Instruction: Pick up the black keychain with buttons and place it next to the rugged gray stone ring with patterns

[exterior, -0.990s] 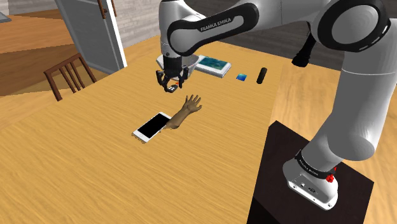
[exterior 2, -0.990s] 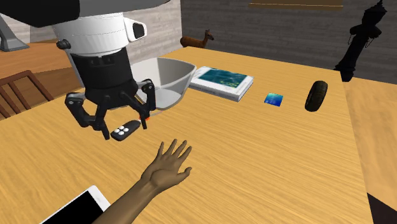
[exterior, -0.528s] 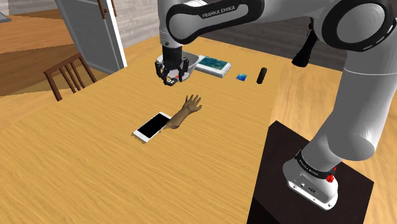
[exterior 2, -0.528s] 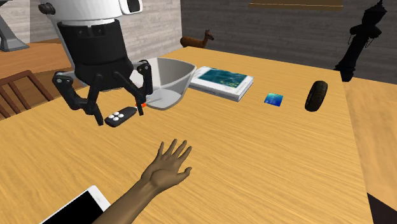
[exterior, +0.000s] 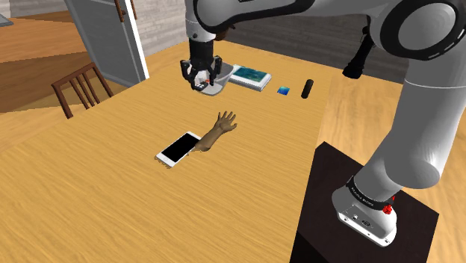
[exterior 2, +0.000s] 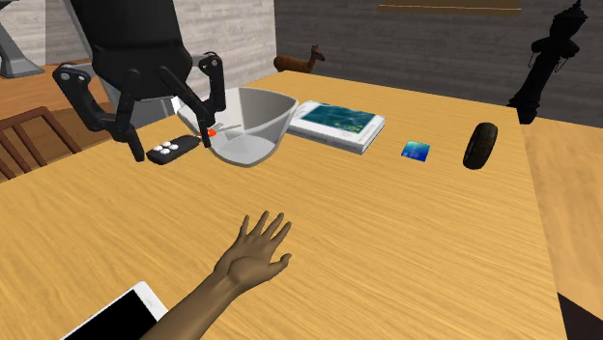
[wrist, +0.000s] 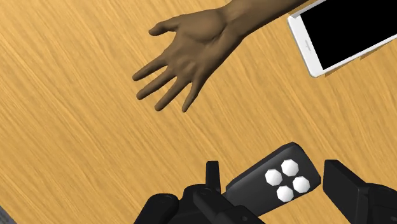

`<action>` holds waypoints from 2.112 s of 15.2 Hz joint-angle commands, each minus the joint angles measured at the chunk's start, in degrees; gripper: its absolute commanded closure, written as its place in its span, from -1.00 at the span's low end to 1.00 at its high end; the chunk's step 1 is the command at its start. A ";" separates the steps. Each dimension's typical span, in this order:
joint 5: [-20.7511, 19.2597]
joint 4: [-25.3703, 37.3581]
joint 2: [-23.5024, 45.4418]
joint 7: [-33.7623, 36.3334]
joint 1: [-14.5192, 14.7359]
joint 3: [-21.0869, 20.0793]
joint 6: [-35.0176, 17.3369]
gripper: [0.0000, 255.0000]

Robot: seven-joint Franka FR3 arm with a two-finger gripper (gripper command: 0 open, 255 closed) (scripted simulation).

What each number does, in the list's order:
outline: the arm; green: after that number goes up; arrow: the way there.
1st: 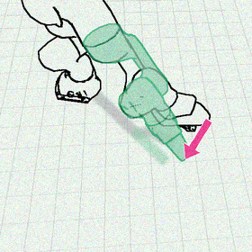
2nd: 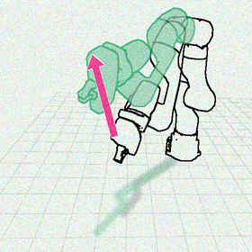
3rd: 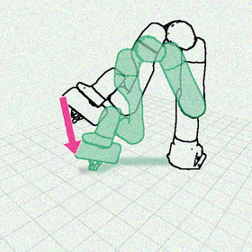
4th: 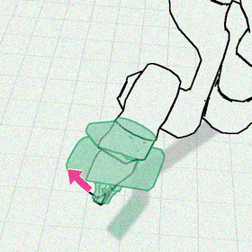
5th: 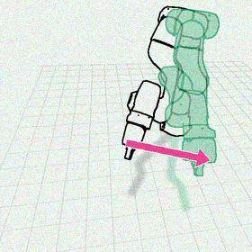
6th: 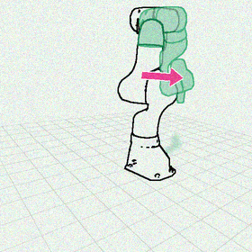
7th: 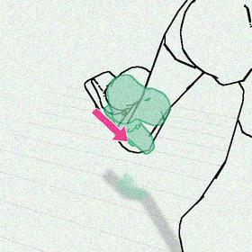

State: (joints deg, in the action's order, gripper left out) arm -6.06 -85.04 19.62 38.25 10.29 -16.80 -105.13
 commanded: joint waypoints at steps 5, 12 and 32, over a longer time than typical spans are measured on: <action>0.66 0.77 -1.86 -1.26 -0.90 0.15 2.56 1.00; 3.95 -11.96 -11.46 -10.22 -7.31 2.80 -1.10 1.00; 6.69 -26.53 -23.47 -37.64 -21.03 15.88 -3.79 1.00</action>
State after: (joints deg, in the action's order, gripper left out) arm 0.63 -111.54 -3.68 2.02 -10.12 -1.63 -109.08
